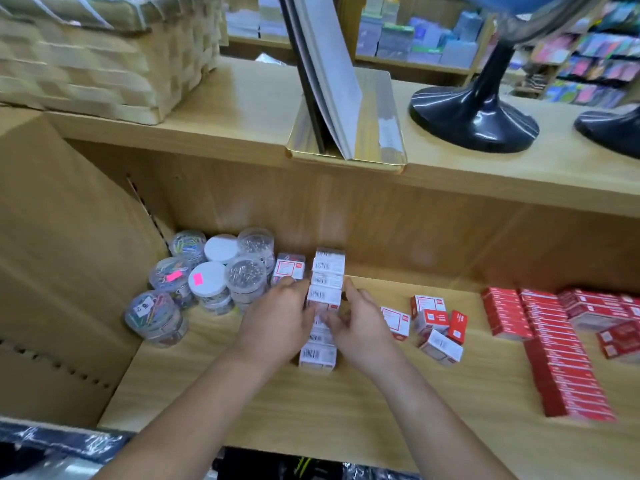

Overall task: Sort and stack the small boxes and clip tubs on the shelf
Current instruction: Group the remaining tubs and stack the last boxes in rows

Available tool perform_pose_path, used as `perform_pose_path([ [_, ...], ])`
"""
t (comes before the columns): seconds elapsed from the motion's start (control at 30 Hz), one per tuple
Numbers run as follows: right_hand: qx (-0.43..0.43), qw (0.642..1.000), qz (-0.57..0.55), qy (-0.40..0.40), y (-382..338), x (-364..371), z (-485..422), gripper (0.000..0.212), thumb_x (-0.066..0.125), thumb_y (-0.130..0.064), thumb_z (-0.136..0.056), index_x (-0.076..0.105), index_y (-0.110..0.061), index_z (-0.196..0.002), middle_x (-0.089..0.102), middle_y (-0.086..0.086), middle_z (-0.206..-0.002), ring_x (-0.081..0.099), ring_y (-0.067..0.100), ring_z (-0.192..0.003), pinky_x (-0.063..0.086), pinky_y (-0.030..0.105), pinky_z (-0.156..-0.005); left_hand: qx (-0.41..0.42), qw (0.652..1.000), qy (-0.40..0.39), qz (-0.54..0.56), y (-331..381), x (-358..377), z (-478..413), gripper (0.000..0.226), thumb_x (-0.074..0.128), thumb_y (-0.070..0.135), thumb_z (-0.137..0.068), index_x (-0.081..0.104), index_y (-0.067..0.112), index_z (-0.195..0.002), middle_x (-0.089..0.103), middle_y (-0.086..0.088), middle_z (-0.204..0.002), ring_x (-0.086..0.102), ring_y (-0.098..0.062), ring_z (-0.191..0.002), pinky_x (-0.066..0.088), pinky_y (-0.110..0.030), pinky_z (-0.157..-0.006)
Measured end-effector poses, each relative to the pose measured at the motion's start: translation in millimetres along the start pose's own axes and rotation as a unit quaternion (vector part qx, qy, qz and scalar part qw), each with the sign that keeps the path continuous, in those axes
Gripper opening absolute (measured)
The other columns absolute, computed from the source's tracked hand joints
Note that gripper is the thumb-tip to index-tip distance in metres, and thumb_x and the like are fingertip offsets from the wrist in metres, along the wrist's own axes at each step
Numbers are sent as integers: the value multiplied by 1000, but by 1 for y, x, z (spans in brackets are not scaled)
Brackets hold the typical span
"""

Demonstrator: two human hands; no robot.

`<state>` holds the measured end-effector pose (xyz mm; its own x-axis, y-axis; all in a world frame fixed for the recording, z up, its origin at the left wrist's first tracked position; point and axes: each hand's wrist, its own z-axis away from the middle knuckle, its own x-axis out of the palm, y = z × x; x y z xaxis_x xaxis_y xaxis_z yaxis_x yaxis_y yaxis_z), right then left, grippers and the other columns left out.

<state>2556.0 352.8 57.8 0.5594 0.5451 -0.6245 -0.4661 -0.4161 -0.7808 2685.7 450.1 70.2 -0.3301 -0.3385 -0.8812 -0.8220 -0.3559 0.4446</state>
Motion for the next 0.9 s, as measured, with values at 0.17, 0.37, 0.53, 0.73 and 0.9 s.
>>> perform_pose_path([
  [0.17, -21, 983, -18, 181, 20, -58, 33, 24, 73, -20, -88, 70, -26, -110, 62, -15, -100, 64, 4, -81, 55, 29, -74, 53, 995, 67, 51, 32, -8, 15, 23, 63, 26, -89, 64, 22, -111, 57, 5, -94, 63, -24, -78, 53, -36, -62],
  [0.37, 59, 962, 161, 215, 98, -124, 52, 35, 66, -29, -92, 68, -22, -126, 63, 8, -124, 59, 26, -116, 50, 40, -97, 103, 987, -121, 23, 101, 56, 2, 37, 57, 16, -90, 58, 13, -127, 46, -5, -143, 50, -29, -125, 48, -43, -99],
  [0.53, 101, 988, 17, 115, 122, -136, 65, 29, 60, -27, -97, 68, -22, -124, 69, -5, -114, 63, 9, -111, 45, 21, -96, 100, 983, -143, -58, 107, 91, 0, 38, 49, 14, -94, 56, 19, -131, 43, 0, -146, 55, -28, -120, 49, -41, -97],
  [0.73, 148, 964, -27, 220, 137, -136, 101, 20, 81, -17, -81, 62, -23, -87, 68, -11, -79, 64, 1, -72, 46, 10, -62, 9, 982, -98, 162, 93, 100, 38, 38, 64, 35, -81, 63, 25, -119, 54, 6, -107, 63, -17, -87, 54, -37, -80],
  [0.9, 144, 961, -81, 223, 139, -123, 138, 30, 85, -2, -71, 64, -20, -81, 69, 6, -86, 63, 9, -69, 46, 11, -63, 1, 963, -94, 251, 88, 102, 59, 36, 78, 25, -77, 69, 33, -112, 54, 11, -102, 60, -5, -71, 49, -17, -72],
])
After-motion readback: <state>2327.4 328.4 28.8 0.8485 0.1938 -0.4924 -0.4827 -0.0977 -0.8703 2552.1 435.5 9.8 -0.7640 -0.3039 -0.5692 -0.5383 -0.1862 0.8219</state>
